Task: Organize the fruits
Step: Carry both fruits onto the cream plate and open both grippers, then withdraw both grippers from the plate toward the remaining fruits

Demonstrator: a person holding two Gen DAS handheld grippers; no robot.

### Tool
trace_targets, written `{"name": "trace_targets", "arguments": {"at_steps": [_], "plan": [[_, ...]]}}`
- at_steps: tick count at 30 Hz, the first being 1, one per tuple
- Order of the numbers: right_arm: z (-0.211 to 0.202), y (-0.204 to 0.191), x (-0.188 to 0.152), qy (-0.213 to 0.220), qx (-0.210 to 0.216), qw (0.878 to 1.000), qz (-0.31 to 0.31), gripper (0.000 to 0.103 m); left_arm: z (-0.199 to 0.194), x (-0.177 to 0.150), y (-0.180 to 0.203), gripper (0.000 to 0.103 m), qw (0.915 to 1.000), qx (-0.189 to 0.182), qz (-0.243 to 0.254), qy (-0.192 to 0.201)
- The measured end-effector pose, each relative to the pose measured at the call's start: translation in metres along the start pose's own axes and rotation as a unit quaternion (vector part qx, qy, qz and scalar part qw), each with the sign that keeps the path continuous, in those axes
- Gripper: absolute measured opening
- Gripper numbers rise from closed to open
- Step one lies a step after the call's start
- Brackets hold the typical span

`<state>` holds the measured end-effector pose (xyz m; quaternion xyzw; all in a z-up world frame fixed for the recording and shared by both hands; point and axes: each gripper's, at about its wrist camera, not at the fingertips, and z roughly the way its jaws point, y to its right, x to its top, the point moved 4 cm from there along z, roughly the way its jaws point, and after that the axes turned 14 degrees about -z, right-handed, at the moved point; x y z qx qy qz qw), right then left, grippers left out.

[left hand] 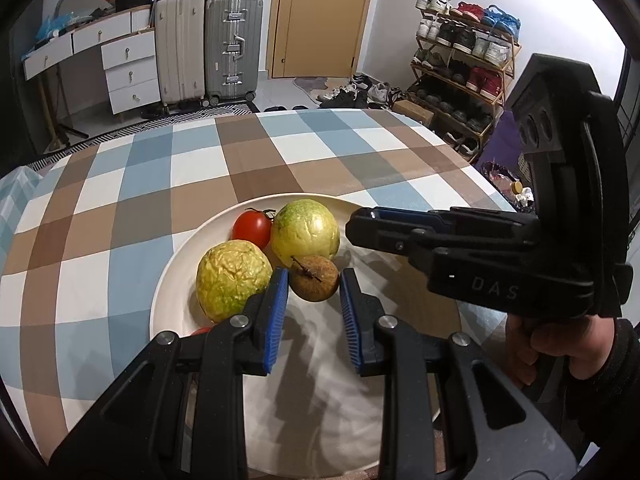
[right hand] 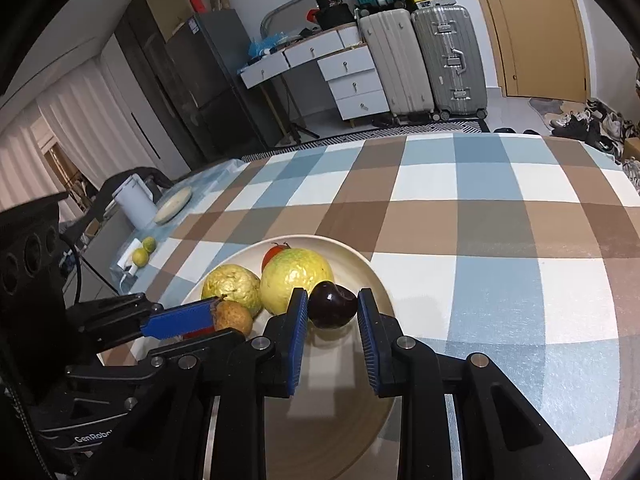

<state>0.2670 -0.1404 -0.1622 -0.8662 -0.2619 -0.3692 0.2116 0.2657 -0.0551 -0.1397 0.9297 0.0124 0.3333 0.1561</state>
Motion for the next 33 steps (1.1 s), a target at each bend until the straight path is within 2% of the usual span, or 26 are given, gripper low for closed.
{"name": "trace_targets", "arguments": {"at_steps": [4, 6, 7, 11, 14, 16, 18, 19, 22, 25, 28, 30, 33], "plan": [[0.002, -0.001, 0.000, -0.003, 0.005, 1.000, 0.002, 0.029, -0.003, 0.001, 0.001, 0.024, 0.9999, 0.005, 0.006, 0.011], [0.000, 0.001, 0.000, -0.003, 0.005, 1.000, 0.009, 0.048, -0.006, 0.002, 0.002, 0.024, 0.9998, -0.001, 0.005, 0.017], [-0.002, 0.001, 0.001, 0.004, 0.008, 1.000, 0.014, 0.051, -0.007, 0.003, 0.002, 0.024, 0.9998, 0.001, 0.003, 0.019], [-0.017, 0.001, 0.004, 0.021, 0.008, 1.000, 0.022, 0.053, -0.016, 0.004, 0.000, 0.024, 0.9998, 0.005, -0.006, 0.020], [-0.034, -0.001, 0.006, 0.033, 0.018, 0.999, 0.031, 0.054, -0.035, 0.004, 0.003, 0.024, 0.9991, 0.009, -0.001, 0.041], [-0.050, -0.005, 0.006, 0.047, 0.018, 0.998, 0.035, 0.061, -0.049, 0.003, 0.006, 0.024, 0.9986, 0.009, 0.002, 0.053], [-0.064, -0.010, 0.005, 0.059, 0.016, 0.998, 0.033, 0.073, -0.062, 0.000, 0.008, 0.025, 0.9981, 0.013, 0.002, 0.061], [-0.072, -0.013, 0.003, 0.063, 0.015, 0.997, 0.031, 0.073, -0.069, -0.002, 0.009, 0.026, 0.9979, 0.015, 0.001, 0.063], [-0.089, -0.023, -0.002, 0.068, 0.010, 0.997, 0.025, 0.073, -0.087, -0.008, 0.011, 0.032, 0.9976, 0.018, -0.006, 0.067], [-0.108, -0.032, -0.009, 0.078, 0.004, 0.997, 0.026, 0.081, -0.108, -0.014, 0.016, 0.043, 0.9965, 0.025, -0.006, 0.079], [-0.127, -0.041, -0.017, 0.090, 0.000, 0.996, 0.023, 0.085, -0.130, -0.021, 0.023, 0.059, 0.9949, 0.030, -0.003, 0.096], [-0.140, -0.047, -0.022, 0.096, -0.005, 0.995, 0.022, 0.087, -0.144, -0.026, 0.027, 0.076, 0.9935, 0.037, -0.005, 0.107], [-0.157, -0.055, -0.029, 0.108, -0.011, 0.994, 0.027, 0.093, -0.168, -0.034, 0.031, 0.083, 0.9901, 0.050, -0.009, 0.131]]}}
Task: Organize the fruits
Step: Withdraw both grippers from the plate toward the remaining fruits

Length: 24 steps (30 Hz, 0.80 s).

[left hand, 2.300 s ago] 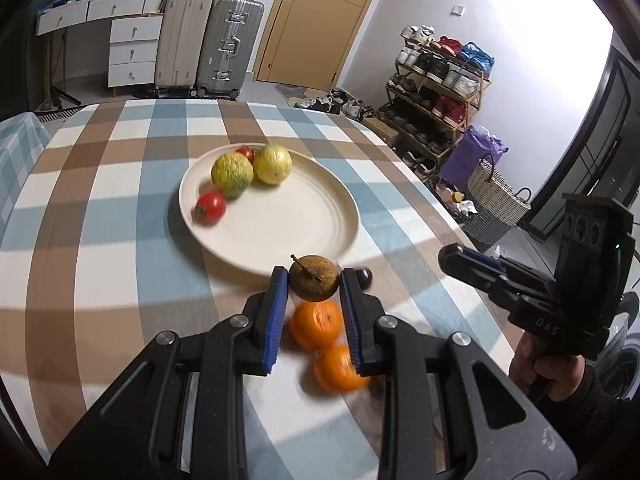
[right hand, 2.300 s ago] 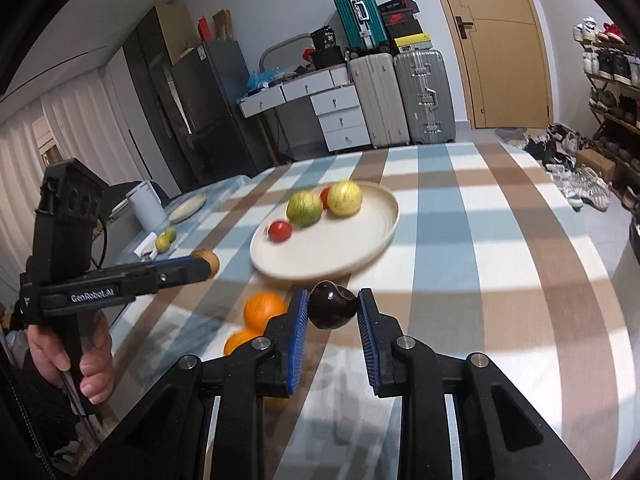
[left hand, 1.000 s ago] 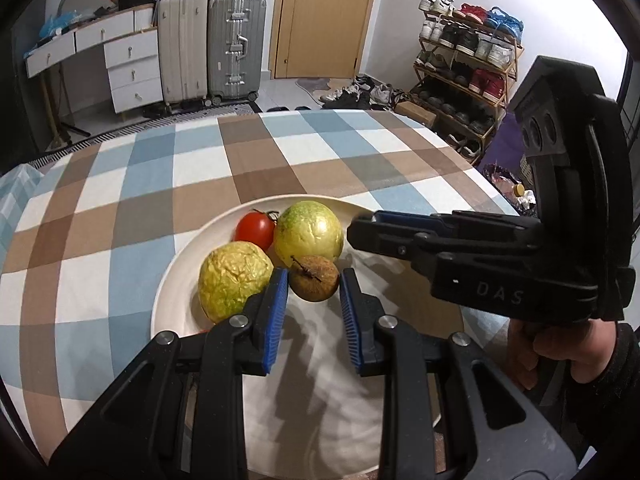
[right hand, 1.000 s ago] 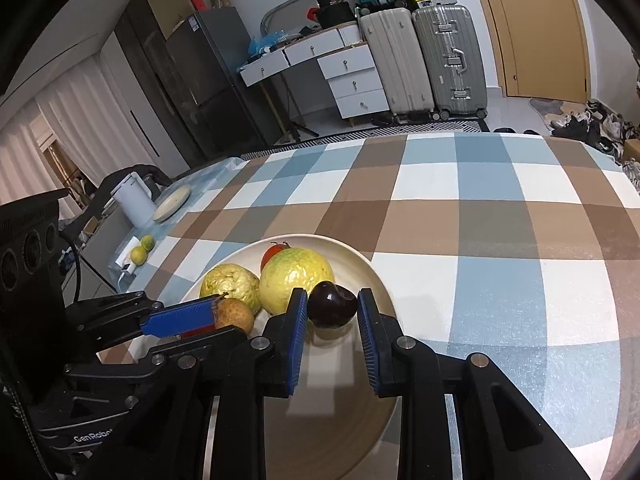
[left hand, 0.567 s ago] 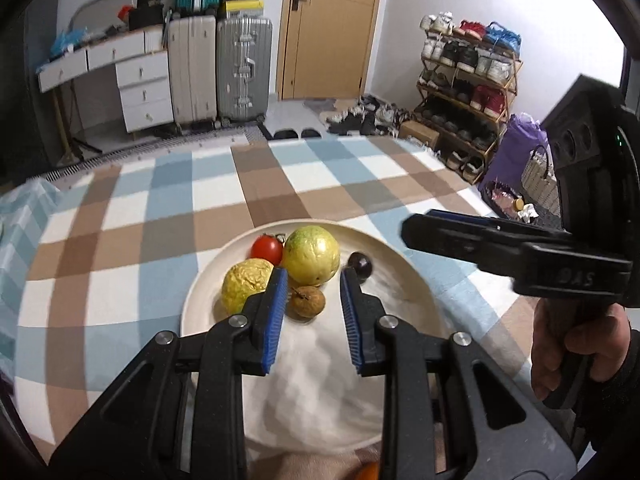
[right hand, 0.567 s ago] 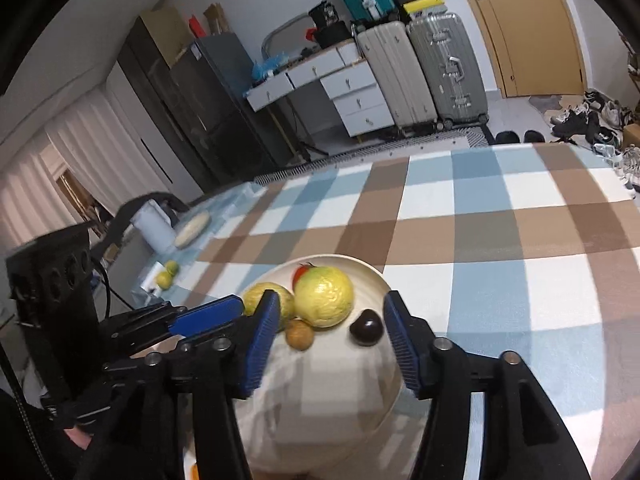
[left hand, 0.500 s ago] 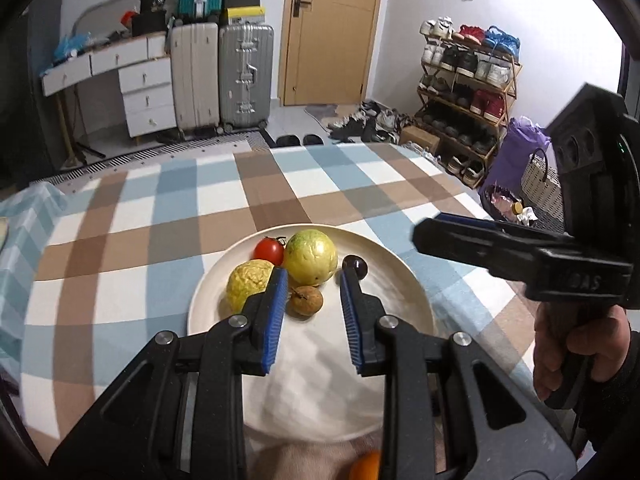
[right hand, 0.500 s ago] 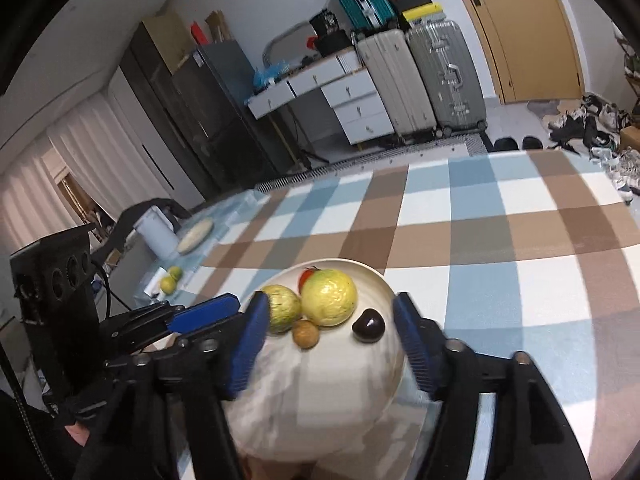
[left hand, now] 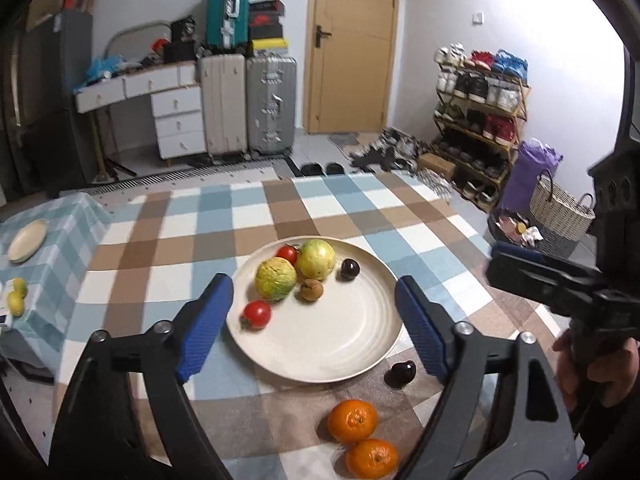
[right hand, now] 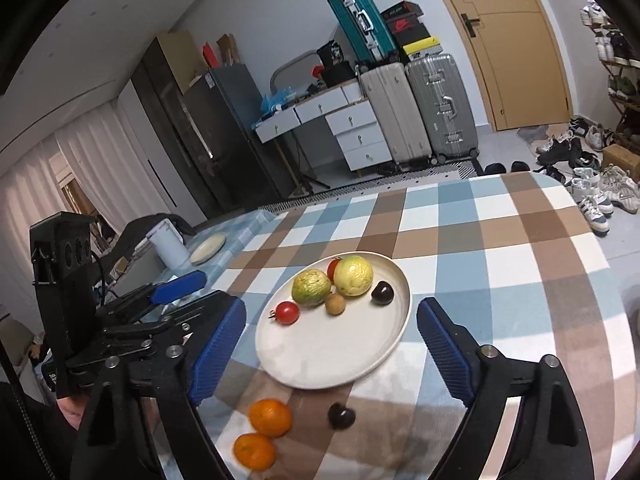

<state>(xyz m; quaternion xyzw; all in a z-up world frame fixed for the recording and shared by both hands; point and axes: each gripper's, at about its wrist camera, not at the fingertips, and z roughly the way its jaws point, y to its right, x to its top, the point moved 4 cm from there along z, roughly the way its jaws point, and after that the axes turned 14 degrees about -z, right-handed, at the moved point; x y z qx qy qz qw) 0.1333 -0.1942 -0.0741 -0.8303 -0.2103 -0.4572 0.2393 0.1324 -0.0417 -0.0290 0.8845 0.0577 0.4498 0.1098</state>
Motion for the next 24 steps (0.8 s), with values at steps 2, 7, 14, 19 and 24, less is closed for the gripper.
{"name": "trace_targets", "arguments": {"at_steps": [2, 7, 14, 19, 24], "plan": [[-0.012, -0.006, -0.002, 0.008, -0.002, 1.000, 0.002, 0.098, -0.014, -0.003, 0.001, 0.085, 1.0000, 0.003, 0.000, 0.005], [-0.041, -0.026, -0.013, 0.019, -0.006, 1.000, -0.008, 0.099, -0.047, -0.018, 0.003, 0.101, 0.9999, 0.010, -0.001, 0.014], [-0.067, -0.053, -0.034, 0.027, -0.026, 0.999, -0.033, 0.103, -0.082, -0.039, -0.005, 0.102, 0.9995, 0.015, -0.016, 0.022], [-0.074, -0.070, -0.053, 0.021, -0.024, 0.998, -0.049, 0.103, -0.096, -0.066, -0.021, 0.102, 0.9991, 0.020, -0.036, 0.009], [-0.068, -0.091, -0.076, -0.002, -0.027, 0.997, -0.073, 0.103, -0.097, -0.098, -0.041, 0.102, 0.9978, 0.026, -0.059, -0.016]]}}
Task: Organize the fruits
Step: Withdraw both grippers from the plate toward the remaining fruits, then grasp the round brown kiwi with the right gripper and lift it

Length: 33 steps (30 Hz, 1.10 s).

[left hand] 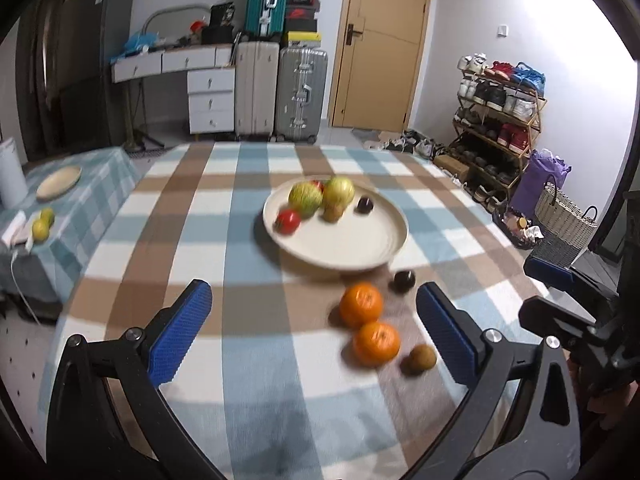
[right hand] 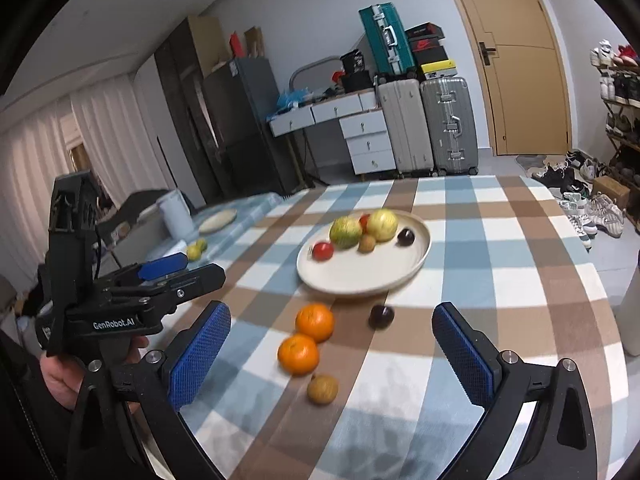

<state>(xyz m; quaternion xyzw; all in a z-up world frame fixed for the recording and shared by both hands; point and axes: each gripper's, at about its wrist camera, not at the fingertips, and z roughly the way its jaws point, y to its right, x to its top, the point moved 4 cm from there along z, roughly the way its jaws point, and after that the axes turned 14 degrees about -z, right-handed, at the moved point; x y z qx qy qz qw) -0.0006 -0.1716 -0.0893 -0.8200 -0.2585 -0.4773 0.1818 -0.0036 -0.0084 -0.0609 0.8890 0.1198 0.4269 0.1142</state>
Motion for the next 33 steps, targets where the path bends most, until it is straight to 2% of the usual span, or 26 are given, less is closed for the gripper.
{"name": "trace_targets", "arguments": {"at_steps": [4, 8, 19, 25, 27, 31, 33], "plan": [[0.012, -0.008, -0.016, -0.018, -0.012, 1.000, -0.009, 0.103, 0.006, -0.020, -0.013, 0.102, 0.9997, 0.007, -0.012, -0.019], [0.025, -0.013, -0.035, -0.042, 0.006, 0.999, 0.004, 0.103, 0.011, -0.035, -0.022, 0.102, 0.9994, 0.008, -0.020, -0.027], [0.050, -0.022, -0.055, -0.085, 0.018, 0.996, 0.006, 0.102, 0.028, -0.050, -0.039, 0.102, 0.9981, 0.010, -0.034, -0.050], [0.063, -0.025, -0.057, -0.112, 0.020, 0.994, 0.000, 0.090, 0.033, -0.050, -0.041, 0.102, 0.9980, 0.003, -0.036, -0.052], [0.067, -0.026, -0.057, -0.120, 0.024, 0.993, -0.001, 0.080, 0.035, -0.050, -0.042, 0.102, 0.9980, 0.000, -0.036, -0.052], [0.074, -0.027, -0.058, -0.133, 0.025, 0.991, -0.004, 0.067, 0.036, -0.050, -0.043, 0.102, 0.9979, -0.001, -0.039, -0.053], [0.076, -0.027, -0.060, -0.138, 0.029, 0.990, -0.006, 0.057, 0.037, -0.049, -0.044, 0.102, 0.9977, -0.002, -0.041, -0.054]]}}
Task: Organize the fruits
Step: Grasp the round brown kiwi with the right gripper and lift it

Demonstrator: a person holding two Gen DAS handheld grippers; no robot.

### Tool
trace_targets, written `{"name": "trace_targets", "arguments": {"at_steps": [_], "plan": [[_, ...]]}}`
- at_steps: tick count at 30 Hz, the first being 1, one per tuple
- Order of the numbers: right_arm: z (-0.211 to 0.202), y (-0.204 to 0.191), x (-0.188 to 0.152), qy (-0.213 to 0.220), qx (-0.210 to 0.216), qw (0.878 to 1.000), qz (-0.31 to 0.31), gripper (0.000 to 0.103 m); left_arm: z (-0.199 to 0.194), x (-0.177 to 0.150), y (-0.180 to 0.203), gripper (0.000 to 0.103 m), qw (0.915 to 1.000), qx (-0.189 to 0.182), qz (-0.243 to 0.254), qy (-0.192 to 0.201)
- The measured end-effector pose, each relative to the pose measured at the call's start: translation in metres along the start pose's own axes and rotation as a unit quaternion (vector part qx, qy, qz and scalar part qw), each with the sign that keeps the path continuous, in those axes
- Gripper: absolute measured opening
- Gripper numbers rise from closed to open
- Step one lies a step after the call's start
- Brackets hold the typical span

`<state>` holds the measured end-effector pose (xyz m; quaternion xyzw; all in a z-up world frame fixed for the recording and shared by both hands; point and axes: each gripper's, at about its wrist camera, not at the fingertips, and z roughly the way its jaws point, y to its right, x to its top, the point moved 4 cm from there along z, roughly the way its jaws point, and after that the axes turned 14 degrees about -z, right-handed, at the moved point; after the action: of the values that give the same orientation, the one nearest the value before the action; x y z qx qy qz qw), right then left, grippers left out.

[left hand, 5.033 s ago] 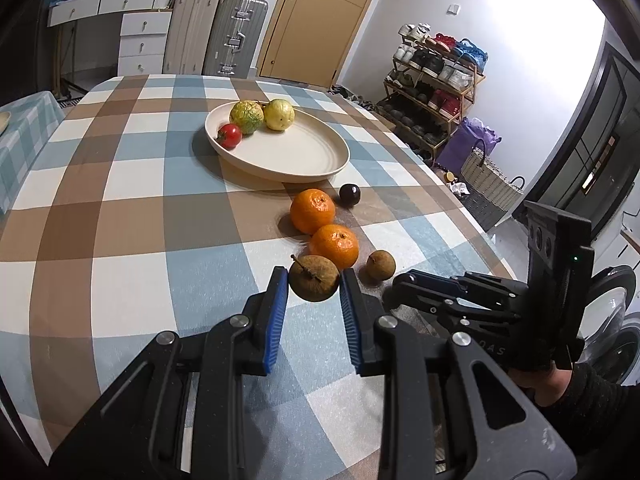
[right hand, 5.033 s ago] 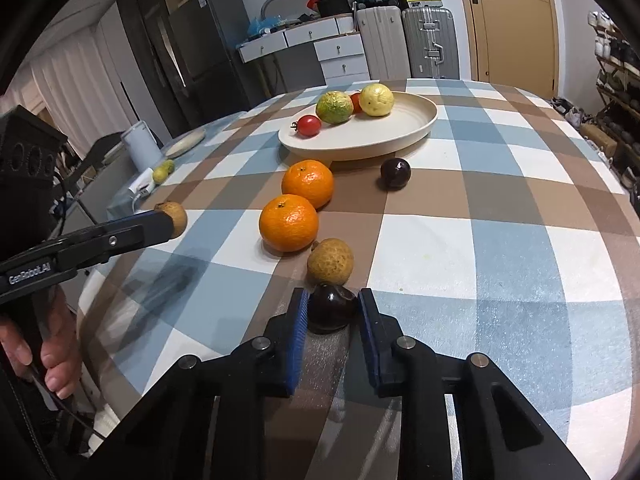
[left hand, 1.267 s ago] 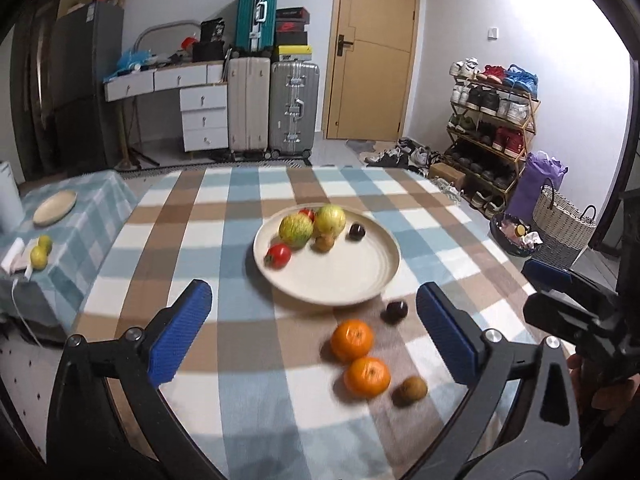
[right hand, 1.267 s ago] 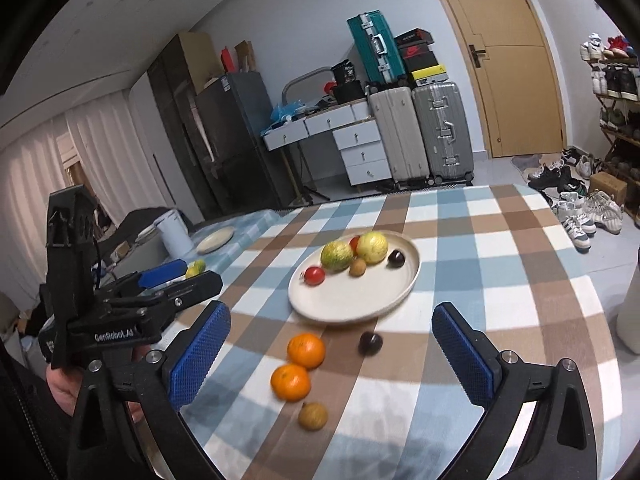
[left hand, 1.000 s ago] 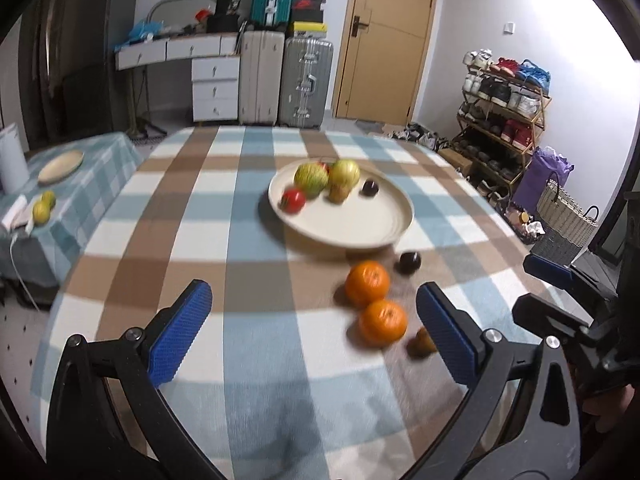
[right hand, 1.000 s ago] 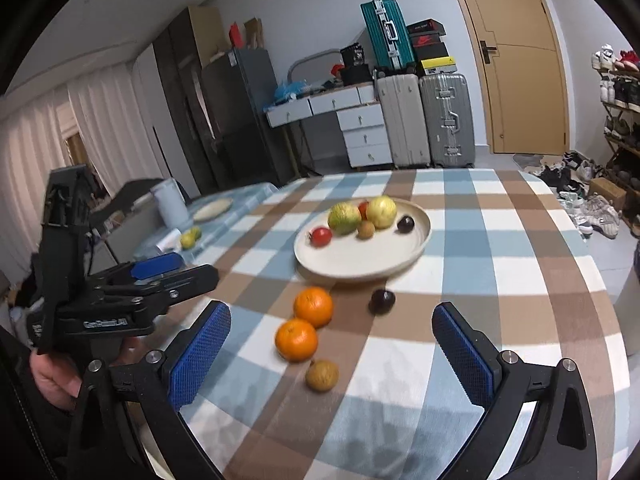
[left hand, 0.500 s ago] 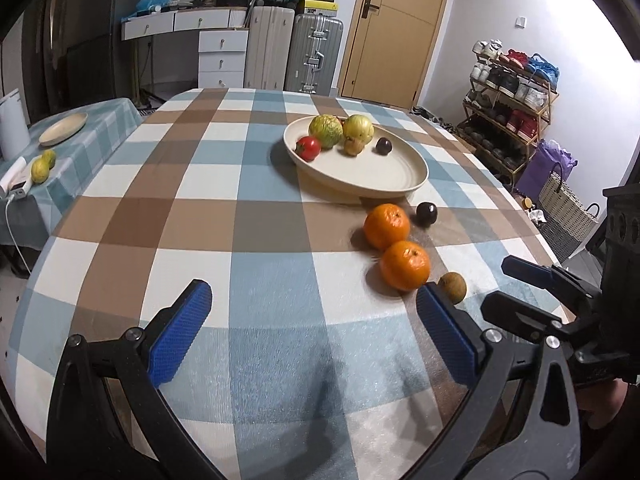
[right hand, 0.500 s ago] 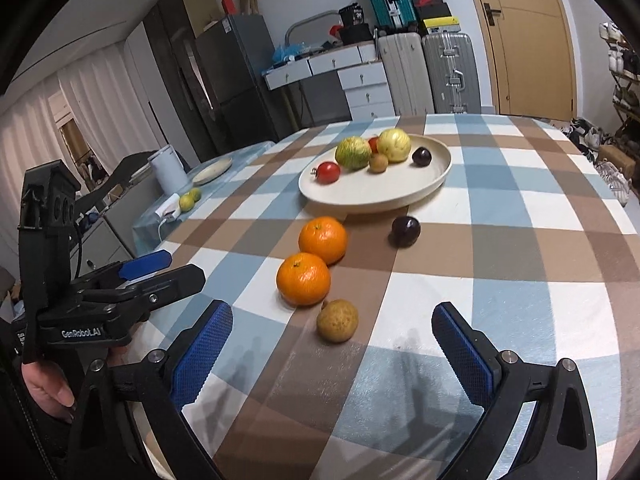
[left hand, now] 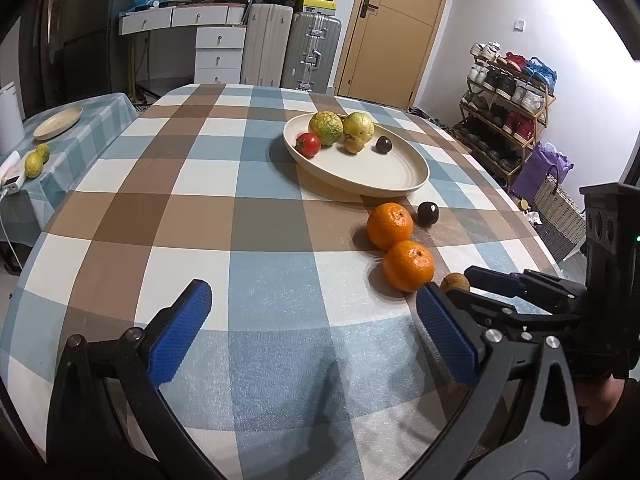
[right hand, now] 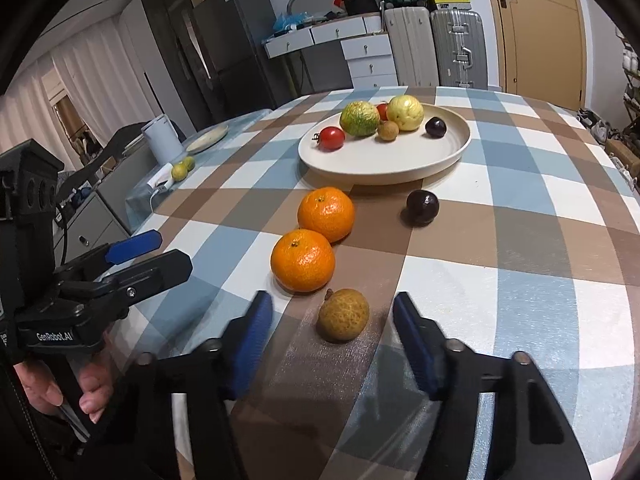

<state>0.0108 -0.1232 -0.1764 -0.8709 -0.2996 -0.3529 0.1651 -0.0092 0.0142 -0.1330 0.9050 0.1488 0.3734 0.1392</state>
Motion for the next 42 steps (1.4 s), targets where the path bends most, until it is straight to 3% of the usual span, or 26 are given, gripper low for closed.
{"name": "trace_targets", "arguments": {"at_steps": [7, 9, 13, 23, 42], "plan": [[0.006, 0.001, -0.002, -0.010, 0.000, 1.000, 0.008, 0.038, 0.003, 0.003, -0.001, 0.102, 1.0000, -0.004, -0.001, -0.006], [0.006, 0.005, -0.002, -0.007, 0.000, 1.000, 0.020, 0.028, 0.004, 0.004, 0.001, 0.102, 0.9999, -0.007, 0.002, -0.007], [0.002, 0.017, -0.005, 0.007, 0.015, 0.998, 0.055, 0.027, 0.004, 0.005, 0.003, 0.102, 0.9999, -0.007, 0.004, -0.007], [-0.017, 0.019, -0.002, 0.046, 0.001, 0.998, 0.053, 0.027, 0.008, 0.007, 0.014, 0.102, 0.9997, -0.013, 0.012, -0.019], [-0.062, 0.069, 0.012, 0.109, -0.031, 0.992, 0.060, 0.027, 0.066, 0.012, 0.068, 0.102, 0.9949, -0.027, 0.040, -0.089]]}}
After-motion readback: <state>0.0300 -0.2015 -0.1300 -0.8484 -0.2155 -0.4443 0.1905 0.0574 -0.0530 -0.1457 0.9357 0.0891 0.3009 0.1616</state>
